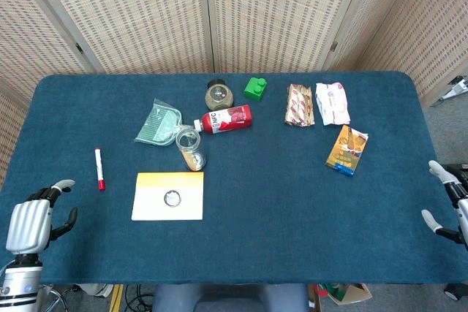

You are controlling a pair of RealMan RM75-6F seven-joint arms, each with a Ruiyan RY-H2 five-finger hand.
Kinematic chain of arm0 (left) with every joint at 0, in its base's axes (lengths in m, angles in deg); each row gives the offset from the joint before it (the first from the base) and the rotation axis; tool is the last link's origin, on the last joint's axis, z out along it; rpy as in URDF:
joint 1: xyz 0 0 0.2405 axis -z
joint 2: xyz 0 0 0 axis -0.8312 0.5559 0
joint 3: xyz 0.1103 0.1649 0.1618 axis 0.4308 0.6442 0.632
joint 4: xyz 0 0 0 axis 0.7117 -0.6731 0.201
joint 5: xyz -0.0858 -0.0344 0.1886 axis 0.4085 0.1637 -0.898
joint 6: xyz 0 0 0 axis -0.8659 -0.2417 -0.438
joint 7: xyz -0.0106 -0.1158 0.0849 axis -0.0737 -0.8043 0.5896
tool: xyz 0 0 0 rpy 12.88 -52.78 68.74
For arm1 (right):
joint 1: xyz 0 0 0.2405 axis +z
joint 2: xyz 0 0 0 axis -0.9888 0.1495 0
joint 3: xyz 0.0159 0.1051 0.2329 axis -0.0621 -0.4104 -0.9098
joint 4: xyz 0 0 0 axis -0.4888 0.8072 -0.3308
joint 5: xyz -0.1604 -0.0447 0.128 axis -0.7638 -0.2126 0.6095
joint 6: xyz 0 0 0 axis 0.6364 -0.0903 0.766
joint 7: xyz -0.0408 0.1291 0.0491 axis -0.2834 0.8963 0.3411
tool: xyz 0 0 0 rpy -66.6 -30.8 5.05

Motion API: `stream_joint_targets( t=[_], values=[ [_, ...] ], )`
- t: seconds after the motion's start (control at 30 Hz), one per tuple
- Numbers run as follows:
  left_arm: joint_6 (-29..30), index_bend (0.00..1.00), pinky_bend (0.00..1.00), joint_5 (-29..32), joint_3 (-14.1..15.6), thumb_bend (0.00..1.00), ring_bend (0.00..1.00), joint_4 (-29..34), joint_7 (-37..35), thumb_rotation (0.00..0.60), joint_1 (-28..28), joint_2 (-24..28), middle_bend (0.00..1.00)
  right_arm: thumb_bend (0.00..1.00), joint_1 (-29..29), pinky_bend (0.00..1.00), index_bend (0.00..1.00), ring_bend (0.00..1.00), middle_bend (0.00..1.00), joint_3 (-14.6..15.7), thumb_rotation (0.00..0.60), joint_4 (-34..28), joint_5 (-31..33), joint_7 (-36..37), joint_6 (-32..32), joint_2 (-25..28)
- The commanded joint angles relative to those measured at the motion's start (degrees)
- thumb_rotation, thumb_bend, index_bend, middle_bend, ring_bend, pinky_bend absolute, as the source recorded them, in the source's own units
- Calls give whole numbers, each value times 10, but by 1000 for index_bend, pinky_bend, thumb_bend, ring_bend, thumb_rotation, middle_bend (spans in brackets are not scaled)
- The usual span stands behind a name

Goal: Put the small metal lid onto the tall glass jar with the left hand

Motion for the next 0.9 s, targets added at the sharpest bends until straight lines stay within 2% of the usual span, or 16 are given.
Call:
stream_joint_targets(
  t=[0.03,0.33,0.47,0.6,0.77,0.9],
  values=[
    [-1,268,392,0,0,403,352,0,2,600,1,0,346,305,0,235,20,79,196,0,600,0,0,0,0,0],
    [-32,272,392,-15,-6,403,358,-9,-7,600,26,1,346,305,2,235,20,79,195,-4,600,-7,-4,-4,-6,7],
    [-63,286,414,-22,-16,403,414,-26,-25,600,52,0,349,305,1,235,20,79,196,-6,600,-14,-4,-9,-10,12],
    [-105,341,547,-33,-25,403,521,-47,-67,600,86,-7,448,305,0,235,20,79,196,-5,600,-21,-6,-16,-12,16],
    [-166,363,667,-42,-27,403,626,-84,-100,600,129,-20,585,305,0,235,20,79,197,-5,600,-28,-5,-23,-10,19],
    [-221,372,818,-42,-28,403,721,-113,-127,600,169,-42,700,305,2,235,20,79,197,-6,600,-33,-5,-29,-7,20]
  ],
)
